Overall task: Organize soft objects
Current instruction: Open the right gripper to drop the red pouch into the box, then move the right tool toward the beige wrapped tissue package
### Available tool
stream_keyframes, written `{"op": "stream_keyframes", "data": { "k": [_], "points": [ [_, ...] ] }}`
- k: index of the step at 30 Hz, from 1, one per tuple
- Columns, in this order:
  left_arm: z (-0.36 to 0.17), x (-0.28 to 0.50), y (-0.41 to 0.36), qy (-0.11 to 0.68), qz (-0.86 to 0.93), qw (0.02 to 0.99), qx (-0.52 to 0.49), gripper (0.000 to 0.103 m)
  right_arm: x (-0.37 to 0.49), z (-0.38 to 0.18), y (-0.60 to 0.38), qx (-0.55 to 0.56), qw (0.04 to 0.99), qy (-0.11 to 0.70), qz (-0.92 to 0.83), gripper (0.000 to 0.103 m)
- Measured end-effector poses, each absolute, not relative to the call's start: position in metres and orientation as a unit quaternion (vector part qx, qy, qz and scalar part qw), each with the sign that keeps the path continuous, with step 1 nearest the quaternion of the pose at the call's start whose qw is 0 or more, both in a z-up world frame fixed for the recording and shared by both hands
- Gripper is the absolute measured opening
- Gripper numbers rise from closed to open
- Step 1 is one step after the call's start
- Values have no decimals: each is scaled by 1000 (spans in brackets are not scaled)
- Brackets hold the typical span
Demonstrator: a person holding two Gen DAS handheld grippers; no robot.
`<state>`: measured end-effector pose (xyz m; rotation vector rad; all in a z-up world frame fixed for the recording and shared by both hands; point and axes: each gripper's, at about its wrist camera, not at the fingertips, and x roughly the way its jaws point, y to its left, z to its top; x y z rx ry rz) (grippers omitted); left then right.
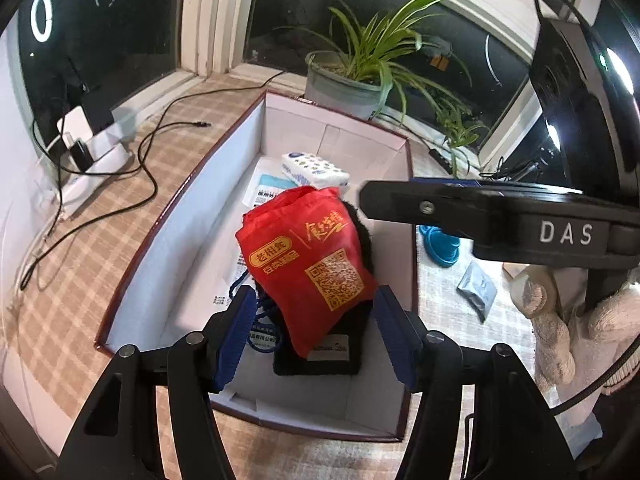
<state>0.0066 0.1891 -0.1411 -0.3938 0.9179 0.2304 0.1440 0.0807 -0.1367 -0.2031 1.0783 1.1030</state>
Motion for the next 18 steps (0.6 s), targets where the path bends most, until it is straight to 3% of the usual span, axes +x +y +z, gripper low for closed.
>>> {"op": "stream_keyframes", "data": {
  "k": [18],
  "points": [
    [-104,5,122,413,36,897,-154,60,156,-130,-109,-13,787,476,393,63]
  ]
}}
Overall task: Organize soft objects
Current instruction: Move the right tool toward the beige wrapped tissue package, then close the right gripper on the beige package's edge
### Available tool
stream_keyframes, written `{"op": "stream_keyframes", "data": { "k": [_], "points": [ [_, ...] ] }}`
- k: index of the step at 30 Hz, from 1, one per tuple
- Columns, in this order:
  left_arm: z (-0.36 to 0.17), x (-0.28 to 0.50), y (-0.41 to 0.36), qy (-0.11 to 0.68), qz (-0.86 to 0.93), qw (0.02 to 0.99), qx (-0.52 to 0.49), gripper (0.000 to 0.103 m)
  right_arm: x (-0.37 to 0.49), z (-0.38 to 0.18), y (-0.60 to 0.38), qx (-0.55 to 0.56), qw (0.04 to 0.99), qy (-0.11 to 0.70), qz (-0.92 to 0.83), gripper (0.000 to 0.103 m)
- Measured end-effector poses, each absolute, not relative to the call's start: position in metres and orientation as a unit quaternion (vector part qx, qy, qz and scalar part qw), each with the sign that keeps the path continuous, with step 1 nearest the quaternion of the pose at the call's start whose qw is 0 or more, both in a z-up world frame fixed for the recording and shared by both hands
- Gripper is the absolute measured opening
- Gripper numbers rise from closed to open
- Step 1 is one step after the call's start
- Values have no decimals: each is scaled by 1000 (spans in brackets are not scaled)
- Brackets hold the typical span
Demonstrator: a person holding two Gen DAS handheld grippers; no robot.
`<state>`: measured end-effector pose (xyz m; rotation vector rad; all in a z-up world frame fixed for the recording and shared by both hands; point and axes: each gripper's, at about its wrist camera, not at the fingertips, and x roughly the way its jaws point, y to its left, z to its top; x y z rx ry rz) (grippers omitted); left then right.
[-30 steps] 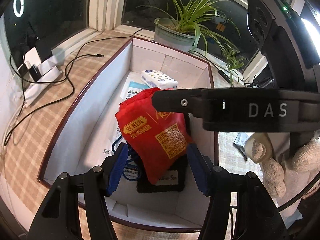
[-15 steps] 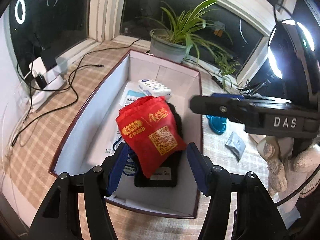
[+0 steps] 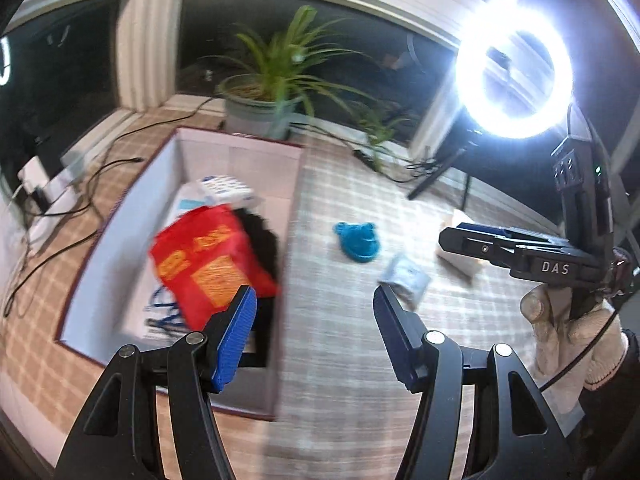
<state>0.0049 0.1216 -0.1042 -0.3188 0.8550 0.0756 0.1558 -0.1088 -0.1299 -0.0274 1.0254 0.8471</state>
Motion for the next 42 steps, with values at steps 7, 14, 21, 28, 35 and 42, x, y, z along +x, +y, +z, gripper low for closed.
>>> {"op": "stream_keyframes", "data": {
  "k": [7,14,21,28,35,42],
  "points": [
    [-99,22,74,410,-18,901,-141,61,162,-131,-193,27,818,469,334,64],
    [-108,60,15,415,-85,895,-136,61,184,-139,-268,67,830,476,281,72],
    [-127,110,-39,434,-131,883,-124,67,219,-164,-314,86,828,501,237,72],
    [-158,167,-75,458,-162,867,-114,67,257,-199,-334,144,809,524,224,72],
    [-196,210,-91,490,-184,842,-131,67,284,-227,-335,183,784,546,234,72],
    [-209,233,-103,501,-198,833,-124,67,300,-243,-329,204,761,563,249,72]
  ]
}}
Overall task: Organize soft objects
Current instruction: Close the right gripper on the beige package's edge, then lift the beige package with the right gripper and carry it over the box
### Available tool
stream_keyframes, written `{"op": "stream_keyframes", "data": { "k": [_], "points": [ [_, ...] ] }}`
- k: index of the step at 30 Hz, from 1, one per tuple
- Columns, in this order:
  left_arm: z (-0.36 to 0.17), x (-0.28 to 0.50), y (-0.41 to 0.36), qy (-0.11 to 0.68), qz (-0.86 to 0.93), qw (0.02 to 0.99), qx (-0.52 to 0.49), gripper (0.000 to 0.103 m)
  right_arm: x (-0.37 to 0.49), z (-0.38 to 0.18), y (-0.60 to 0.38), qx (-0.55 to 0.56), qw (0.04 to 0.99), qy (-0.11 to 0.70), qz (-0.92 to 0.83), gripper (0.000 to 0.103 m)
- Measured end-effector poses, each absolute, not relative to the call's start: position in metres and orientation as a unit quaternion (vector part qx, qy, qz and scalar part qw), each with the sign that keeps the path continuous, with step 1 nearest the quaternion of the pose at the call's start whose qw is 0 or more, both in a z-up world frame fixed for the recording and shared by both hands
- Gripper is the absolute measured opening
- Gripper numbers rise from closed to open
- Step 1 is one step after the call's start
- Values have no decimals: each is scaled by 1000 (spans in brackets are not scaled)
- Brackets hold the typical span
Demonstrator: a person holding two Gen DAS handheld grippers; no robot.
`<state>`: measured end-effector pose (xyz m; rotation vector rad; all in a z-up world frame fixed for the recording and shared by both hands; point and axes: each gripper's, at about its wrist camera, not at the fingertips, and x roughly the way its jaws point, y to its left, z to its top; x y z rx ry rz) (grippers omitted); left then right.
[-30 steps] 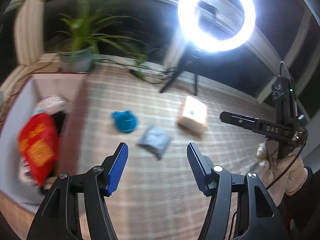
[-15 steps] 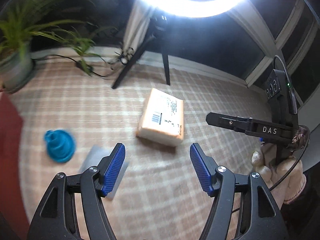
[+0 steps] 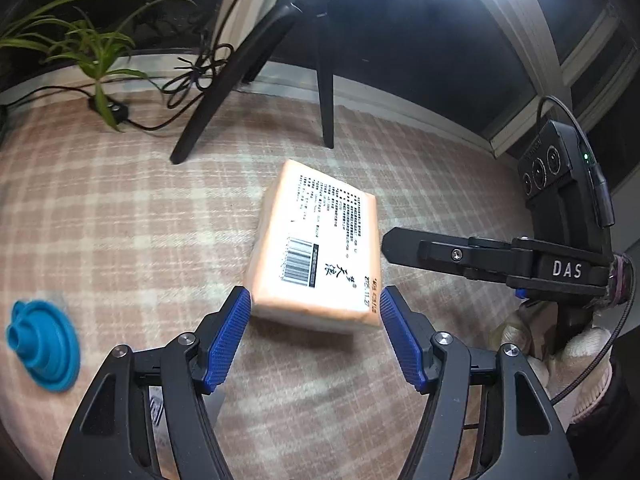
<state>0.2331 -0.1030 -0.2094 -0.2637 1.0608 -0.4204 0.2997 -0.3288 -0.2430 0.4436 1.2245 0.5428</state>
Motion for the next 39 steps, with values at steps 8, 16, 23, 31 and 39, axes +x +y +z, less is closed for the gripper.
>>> {"op": "stream_keyframes", "data": {
  "k": [8,16,23,31,39],
  "points": [
    [-223,250,-103,514,-195,826,-121,67,312,-256,-321,206,747,579,252,67],
    [-228,253,-111,517,-203,825,-103,60,314,-264,-313,213,738,587,257,51],
    [-221,244,-119,507,-202,834,-85,58,309,-258,-311,204,746,581,255,49],
    [-198,224,-126,484,-199,850,-57,58,289,-234,-310,190,760,563,264,49],
    [-163,184,-103,454,-179,870,-65,58,261,-193,-280,156,773,538,297,49]
  ]
}}
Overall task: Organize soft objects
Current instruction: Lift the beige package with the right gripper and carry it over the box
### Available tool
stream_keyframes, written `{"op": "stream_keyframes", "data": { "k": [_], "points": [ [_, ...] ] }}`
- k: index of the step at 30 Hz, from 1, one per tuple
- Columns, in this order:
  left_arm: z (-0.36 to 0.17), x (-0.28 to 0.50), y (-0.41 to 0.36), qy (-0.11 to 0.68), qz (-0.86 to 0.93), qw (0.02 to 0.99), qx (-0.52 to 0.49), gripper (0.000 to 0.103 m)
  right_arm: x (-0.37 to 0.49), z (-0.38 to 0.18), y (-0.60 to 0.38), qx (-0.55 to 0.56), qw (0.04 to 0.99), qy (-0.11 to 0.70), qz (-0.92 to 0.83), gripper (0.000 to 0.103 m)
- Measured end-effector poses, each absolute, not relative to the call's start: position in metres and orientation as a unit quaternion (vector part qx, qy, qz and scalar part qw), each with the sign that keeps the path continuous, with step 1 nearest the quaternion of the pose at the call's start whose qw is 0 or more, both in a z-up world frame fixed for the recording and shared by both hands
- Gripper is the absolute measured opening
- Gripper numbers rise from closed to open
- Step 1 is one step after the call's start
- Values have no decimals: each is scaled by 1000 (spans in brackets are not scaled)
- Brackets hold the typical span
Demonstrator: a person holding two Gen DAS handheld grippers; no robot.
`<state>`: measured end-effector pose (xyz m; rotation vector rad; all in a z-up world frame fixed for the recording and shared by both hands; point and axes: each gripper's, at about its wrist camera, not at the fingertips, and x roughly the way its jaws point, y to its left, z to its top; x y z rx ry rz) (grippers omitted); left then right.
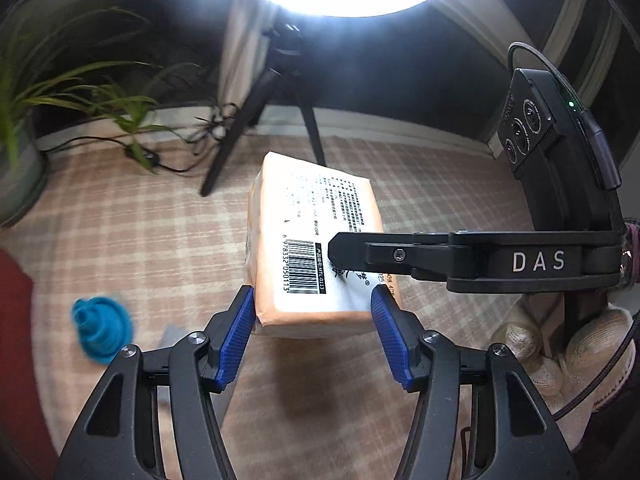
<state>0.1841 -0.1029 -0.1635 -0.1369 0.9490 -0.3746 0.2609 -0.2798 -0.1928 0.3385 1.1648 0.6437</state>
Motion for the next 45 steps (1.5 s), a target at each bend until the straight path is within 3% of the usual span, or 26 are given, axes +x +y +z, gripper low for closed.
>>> {"op": "stream_keyframes", "data": {
  "k": [22,37,45],
  "points": [
    [-99,53,46,377,-28,914,-149,58,182,-98,-71,40,743,474,472,49],
    [-116,-3,155,362,104,902,-211,58,138,-131,71,-33,676,503,538,49],
    [-134,-18,183,394,137,885,-206,58,124,-154,105,-61,653,525,543,47]
  ]
}}
